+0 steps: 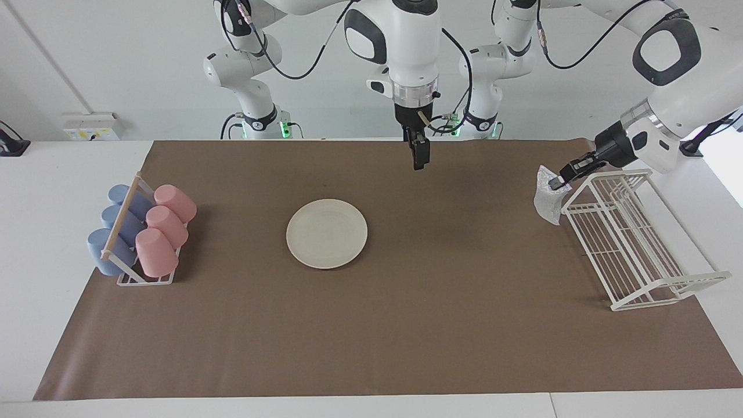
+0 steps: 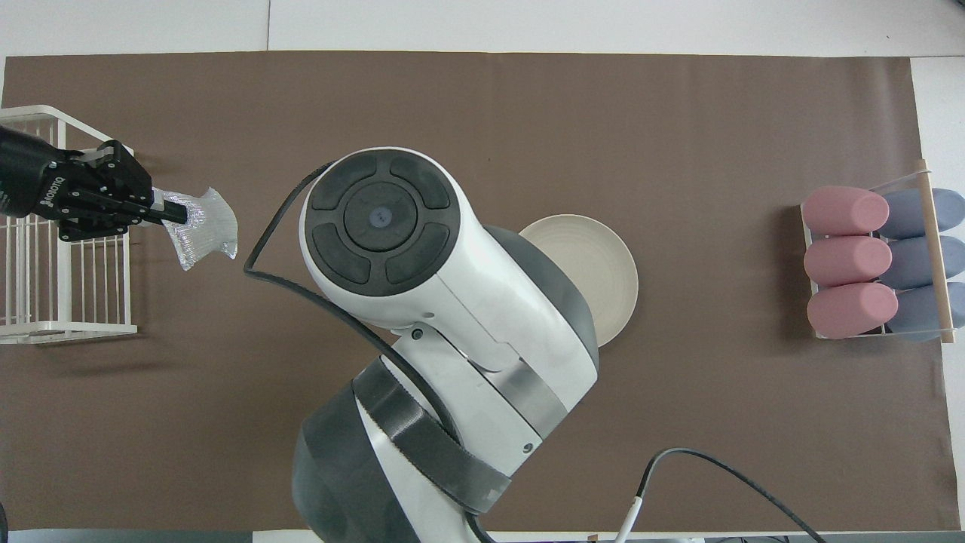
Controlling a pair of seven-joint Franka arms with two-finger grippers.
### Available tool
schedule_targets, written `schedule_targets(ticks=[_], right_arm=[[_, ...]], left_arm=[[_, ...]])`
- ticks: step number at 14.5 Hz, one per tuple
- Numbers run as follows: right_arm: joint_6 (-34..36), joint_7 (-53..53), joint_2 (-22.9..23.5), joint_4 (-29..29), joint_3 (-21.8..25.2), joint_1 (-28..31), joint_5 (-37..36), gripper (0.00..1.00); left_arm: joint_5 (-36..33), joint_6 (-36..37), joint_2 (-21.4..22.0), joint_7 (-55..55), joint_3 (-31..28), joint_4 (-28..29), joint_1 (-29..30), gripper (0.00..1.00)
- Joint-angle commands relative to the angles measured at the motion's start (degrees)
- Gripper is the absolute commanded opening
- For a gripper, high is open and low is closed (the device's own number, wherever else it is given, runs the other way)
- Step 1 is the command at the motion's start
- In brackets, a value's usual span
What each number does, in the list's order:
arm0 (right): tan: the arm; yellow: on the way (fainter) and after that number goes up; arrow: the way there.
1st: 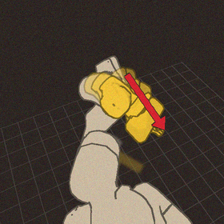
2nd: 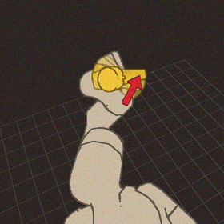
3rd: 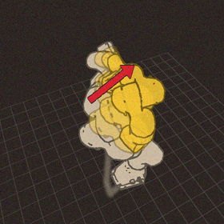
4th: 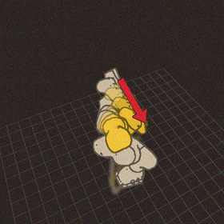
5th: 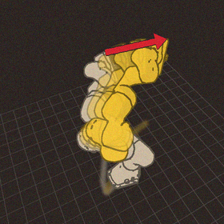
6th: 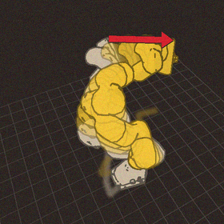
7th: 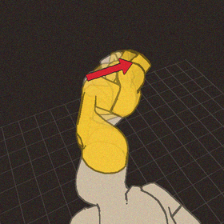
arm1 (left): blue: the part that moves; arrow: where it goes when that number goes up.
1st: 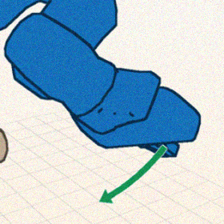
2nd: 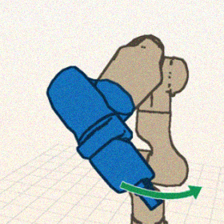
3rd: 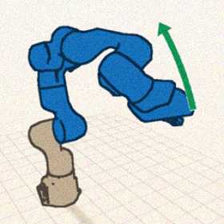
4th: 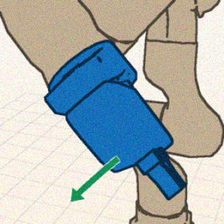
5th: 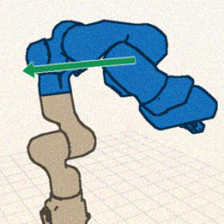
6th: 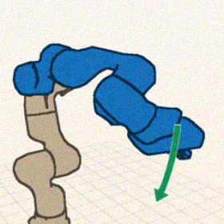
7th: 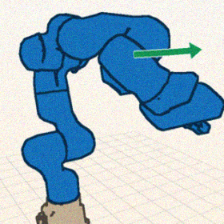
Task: Wipe plate with sponge
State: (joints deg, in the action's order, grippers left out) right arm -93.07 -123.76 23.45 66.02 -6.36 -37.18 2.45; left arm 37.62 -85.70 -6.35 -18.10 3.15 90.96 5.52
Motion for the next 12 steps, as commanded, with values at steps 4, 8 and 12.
schedule_targets(ticks=[4,8,12], right_arm=[[-0.18,-0.60,0.37,-0.89,-0.14,-0.26,-0.51,1.00],[-3.23,-0.60,0.37,-0.11,-0.23,-1.05,-0.42,1.00],[-5.80,-1.04,-0.59,2.27,-0.23,-1.22,-0.34,1.00]], left_arm=[[16.40,1.40,6.61,16.22,0.10,16.95,1.60,0.00],[24.77,5.89,4.94,24.58,0.10,19.68,1.60,0.00],[30.47,8.44,4.15,32.49,0.10,26.00,3.44,0.00]])
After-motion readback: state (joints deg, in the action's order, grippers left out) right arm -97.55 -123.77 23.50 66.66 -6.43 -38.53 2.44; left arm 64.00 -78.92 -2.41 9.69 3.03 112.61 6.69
